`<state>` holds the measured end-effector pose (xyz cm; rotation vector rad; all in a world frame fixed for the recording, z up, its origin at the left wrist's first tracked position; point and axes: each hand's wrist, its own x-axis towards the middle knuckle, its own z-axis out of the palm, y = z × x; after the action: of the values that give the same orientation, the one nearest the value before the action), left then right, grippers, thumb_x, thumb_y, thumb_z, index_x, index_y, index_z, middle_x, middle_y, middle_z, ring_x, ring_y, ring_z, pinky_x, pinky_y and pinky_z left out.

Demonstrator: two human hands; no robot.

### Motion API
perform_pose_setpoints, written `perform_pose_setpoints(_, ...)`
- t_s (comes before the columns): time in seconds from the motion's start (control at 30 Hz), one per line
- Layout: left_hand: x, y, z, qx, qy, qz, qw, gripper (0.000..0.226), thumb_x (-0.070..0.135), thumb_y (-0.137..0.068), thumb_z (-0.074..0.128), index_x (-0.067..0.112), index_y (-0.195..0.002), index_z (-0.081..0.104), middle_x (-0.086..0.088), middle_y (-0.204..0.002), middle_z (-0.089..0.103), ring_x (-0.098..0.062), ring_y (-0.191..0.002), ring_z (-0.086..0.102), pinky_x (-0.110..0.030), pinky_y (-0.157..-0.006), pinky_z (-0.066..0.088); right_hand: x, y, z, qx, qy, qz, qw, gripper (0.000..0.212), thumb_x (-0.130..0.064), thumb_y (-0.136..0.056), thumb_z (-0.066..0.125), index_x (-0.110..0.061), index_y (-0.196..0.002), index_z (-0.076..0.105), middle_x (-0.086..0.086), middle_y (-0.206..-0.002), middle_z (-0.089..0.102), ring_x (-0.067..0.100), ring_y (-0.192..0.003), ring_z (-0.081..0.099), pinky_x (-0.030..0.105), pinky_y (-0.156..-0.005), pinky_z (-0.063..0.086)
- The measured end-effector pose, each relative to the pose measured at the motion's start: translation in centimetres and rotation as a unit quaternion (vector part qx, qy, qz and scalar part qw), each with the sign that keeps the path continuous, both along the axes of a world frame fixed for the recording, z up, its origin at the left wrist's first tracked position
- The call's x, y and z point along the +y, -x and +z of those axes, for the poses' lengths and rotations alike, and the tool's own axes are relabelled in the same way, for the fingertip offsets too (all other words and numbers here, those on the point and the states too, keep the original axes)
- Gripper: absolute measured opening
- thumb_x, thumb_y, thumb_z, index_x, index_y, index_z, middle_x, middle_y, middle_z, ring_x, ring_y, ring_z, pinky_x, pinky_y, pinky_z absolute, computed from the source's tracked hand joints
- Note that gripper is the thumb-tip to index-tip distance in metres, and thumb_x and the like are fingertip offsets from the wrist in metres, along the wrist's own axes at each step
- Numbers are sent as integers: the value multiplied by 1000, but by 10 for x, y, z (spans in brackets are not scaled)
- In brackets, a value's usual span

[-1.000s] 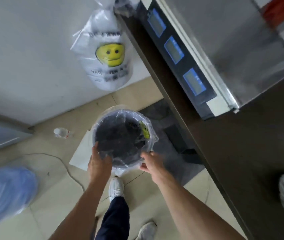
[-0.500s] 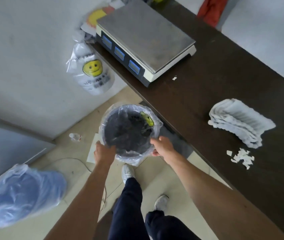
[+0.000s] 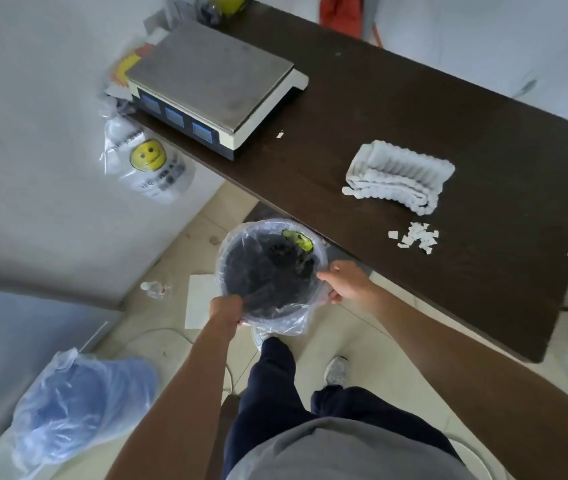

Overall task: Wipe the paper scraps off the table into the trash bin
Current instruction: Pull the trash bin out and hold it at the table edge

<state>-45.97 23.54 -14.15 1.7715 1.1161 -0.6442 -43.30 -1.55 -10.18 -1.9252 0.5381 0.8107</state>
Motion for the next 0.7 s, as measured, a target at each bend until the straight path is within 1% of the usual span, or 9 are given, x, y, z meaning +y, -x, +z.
perform_pose_setpoints(0.1, -13, 11, -5, -1, -11, -3, 1000, 27, 2, -93, 46, -9, -117, 55, -12, -80, 51, -18, -63, 47, -26, -47, 37, -15, 10, 3, -1, -5, 14, 1000, 22, -19, -92, 57, -3, -107, 61, 19, -79, 74, 30, -66, 74, 34, -57, 53)
perform_pose_setpoints(0.17, -20, 16, -6, -1, -21, 0, 1000, 23, 1, -94, 45, -7, -114, 55, -12, -80, 51, -18, -63, 47, -26, -48, 37, -25, 15, 6, -8, 3, 36, 999, 26, -21, -92, 54, -4, -111, 60, 19, -83, 75, 30, -69, 75, 34, -60, 53)
perform_pose_setpoints(0.23, -27, 18, -5, -1, -36, -6, 999, 21, 2, -95, 46, -5, -112, 56, -12, -79, 51, -18, -63, 47, -25, -48, 38, -33, 20, 8, -33, 34, 63, 997, 30, -27, -93, 54, -4, -109, 62, 15, -82, 75, 25, -66, 74, 34, -63, 54)
perform_pose_setpoints(0.3, -34, 17, -2, -10, -53, -14, 998, 21, 3, -95, 48, -6, -111, 58, -12, -77, 52, -19, -61, 49, -25, -45, 37, -41, 23, 12, -58, 67, 89, 992, 33, -31, -93, 52, -3, -105, 63, 8, -76, 75, 18, -61, 73, 35, -72, 56)
perform_pose_setpoints(0.4, -46, 11, 4, -16, -69, -43, 997, 20, 6, -96, 49, -4, -111, 59, -11, -77, 53, -20, -60, 51, -25, -43, 38, -52, 22, 16, -88, 97, 106, 986, 27, -29, -92, 50, -9, -106, 60, -1, -78, 75, 12, -64, 71, 37, -86, 54)
perform_pose_setpoints(0.53, -62, 5, 2, -6, -76, -72, 995, 25, 11, -96, 51, -2, -117, 58, -14, -85, 58, -21, -62, 54, -26, -45, 43, -69, 20, 27, -157, 117, 102, 975, 23, -36, -94, 49, -20, -108, 58, -3, -97, 72, 17, -76, 70, 36, -80, 54)
perform_pose_setpoints(0.63, -75, 2, 0, 11, -74, -100, 992, 27, 13, -97, 50, -1, -119, 56, -16, -92, 58, -20, -61, 52, -30, -64, 57, -86, 13, 37, -190, 137, 79, 969, 22, -33, -95, 49, -20, -110, 58, -1, -100, 71, 19, -80, 69, 38, -84, 53)
perform_pose_setpoints(0.67, -80, 1, -1, 13, -73, -109, 991, 26, 14, -98, 49, -1, -118, 56, -16, -92, 59, -21, -62, 53, -30, -63, 57, -92, 10, 41, -200, 146, 69, 967, 21, -32, -95, 49, -19, -110, 58, -1, -101, 71, 19, -81, 68, 38, -85, 53)
perform_pose_setpoints(0.7, -84, -1, -1, 14, -71, -118, 990, 25, 15, -99, 49, 0, -117, 56, -16, -91, 60, -21, -63, 54, -27, -55, 54, -97, 7, 45, -210, 156, 59, 963, 22, -31, -95, 50, -18, -111, 58, 0, -104, 70, 20, -85, 68, 37, -86, 52)
